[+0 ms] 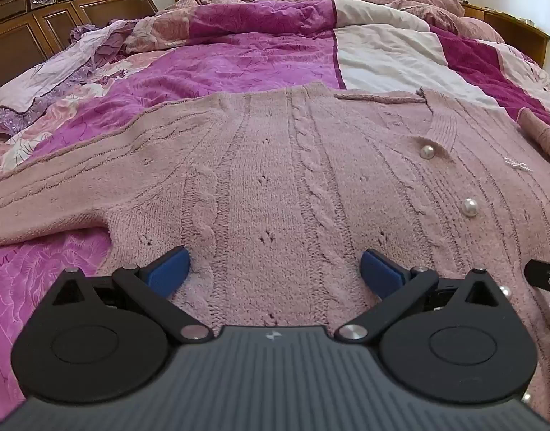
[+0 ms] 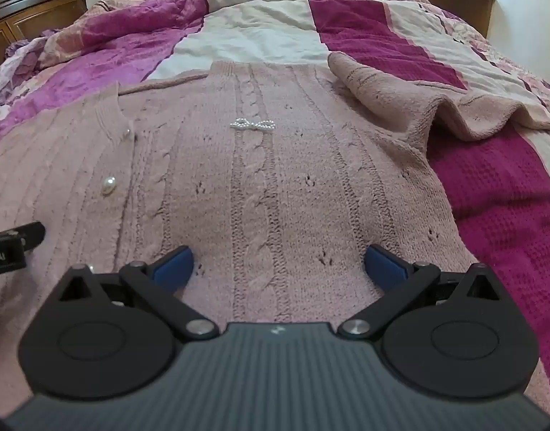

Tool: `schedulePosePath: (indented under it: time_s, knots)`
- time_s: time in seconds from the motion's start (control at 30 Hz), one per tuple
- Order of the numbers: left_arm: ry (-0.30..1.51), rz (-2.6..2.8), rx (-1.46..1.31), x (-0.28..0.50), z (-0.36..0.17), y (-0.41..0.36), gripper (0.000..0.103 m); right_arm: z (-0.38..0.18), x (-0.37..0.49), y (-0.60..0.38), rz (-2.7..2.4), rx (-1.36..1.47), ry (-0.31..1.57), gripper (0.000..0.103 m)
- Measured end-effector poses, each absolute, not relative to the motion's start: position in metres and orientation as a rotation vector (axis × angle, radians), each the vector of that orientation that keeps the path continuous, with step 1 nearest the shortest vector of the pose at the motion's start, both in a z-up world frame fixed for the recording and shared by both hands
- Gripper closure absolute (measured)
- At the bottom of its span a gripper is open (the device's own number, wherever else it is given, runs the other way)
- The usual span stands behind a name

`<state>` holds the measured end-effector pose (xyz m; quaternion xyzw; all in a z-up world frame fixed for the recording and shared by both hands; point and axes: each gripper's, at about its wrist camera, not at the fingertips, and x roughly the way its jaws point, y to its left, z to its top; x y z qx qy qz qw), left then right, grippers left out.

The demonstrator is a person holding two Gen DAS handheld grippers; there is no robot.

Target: Fold small clothes

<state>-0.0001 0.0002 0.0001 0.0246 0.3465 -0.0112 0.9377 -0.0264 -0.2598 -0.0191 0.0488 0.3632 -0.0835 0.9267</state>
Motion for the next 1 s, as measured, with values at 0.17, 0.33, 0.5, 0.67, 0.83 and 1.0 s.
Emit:
schedulePosePath:
  time_s: [0.17,0.33,0.5,0.67,0.83,1.0]
  knots:
    - [0.708,-0.021,0.056,-0.0001,0.0000,0.0008,0.000,-0.0193,-0.0267,-0.2594,-0.171,0.103,0.743,0.000]
    - [0.708,-0.018,0.065,-0.0004,-0.0003,-0.0001,0.000,-0.0199,-0.0289,-0.2601,-0.169,0.103,0.737,0.000]
    - [0.707,-0.018,0.065,-0.0005,-0.0003,0.0002,0.000,-0.0194,-0.0273,-0.2592,-0.170,0.103,0.737,0.000]
    - [0.706,-0.018,0.066,-0.0005,-0.0003,0.0000,0.000,-0.0192,-0.0265,-0.2588,-0.170,0.102,0.736,0.000]
    - [0.706,-0.018,0.066,-0.0006,-0.0003,-0.0001,0.000,-0.0190,-0.0265,-0.2586,-0.170,0.101,0.735,0.000]
    - [0.706,-0.018,0.066,-0.0008,-0.0003,0.0001,0.000,-0.0188,-0.0266,-0.2584,-0.170,0.101,0.735,0.000]
